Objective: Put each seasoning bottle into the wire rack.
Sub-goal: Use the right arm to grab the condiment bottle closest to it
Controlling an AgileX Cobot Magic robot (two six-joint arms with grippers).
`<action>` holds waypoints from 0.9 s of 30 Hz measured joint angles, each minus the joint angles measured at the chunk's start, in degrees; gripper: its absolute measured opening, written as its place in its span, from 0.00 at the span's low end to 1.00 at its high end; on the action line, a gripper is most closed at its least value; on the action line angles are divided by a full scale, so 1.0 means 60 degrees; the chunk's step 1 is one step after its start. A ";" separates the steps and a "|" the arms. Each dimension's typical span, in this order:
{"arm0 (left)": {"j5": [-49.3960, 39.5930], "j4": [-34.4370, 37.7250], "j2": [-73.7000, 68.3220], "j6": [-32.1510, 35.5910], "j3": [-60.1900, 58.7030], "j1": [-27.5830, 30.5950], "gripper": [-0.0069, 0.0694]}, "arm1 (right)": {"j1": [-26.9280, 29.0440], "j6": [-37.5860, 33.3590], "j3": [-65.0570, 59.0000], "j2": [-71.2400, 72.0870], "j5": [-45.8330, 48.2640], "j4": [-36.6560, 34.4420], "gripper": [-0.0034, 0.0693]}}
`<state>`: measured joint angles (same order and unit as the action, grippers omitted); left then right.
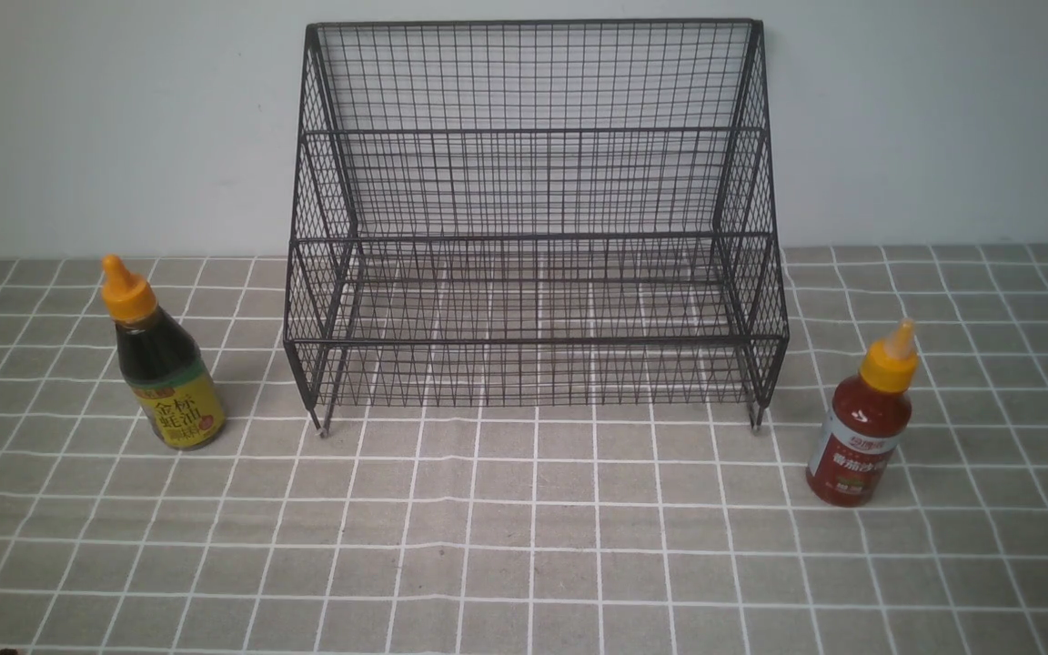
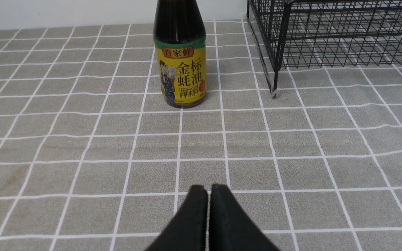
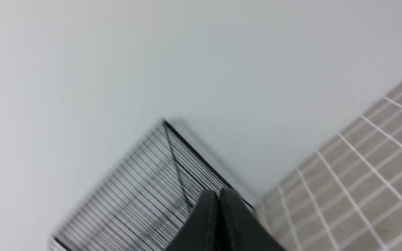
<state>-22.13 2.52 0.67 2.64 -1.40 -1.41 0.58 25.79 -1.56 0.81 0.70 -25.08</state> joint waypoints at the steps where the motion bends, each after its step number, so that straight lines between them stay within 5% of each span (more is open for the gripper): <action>1: 0.0000 0.0000 0.0000 0.0000 0.0000 0.0000 0.08 | 0.0000 0.0000 0.0000 0.0000 -0.0116 -0.0132 0.03; 7: 0.0000 0.0000 0.0000 0.0000 0.0000 0.0000 0.08 | 0.0000 0.0116 0.0000 0.0000 -0.0821 -0.0262 0.03; 11: 0.0000 0.0000 0.0000 0.0000 0.0000 0.0000 0.08 | 0.0000 0.0083 0.1126 -0.0165 0.0203 0.0137 0.03; 21: 0.0000 0.0000 0.0000 0.0000 0.0000 0.0000 0.08 | 0.0000 -0.3905 0.7536 -0.5977 0.8861 0.1732 0.04; 27: 0.0000 0.0000 0.0000 0.0000 0.0000 0.0000 0.08 | 0.0000 -0.4783 1.0160 -0.9426 1.1380 0.1906 0.09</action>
<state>-22.13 2.52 0.67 2.64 -1.40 -1.41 0.58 -2.91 59.40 -55.75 68.98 -13.64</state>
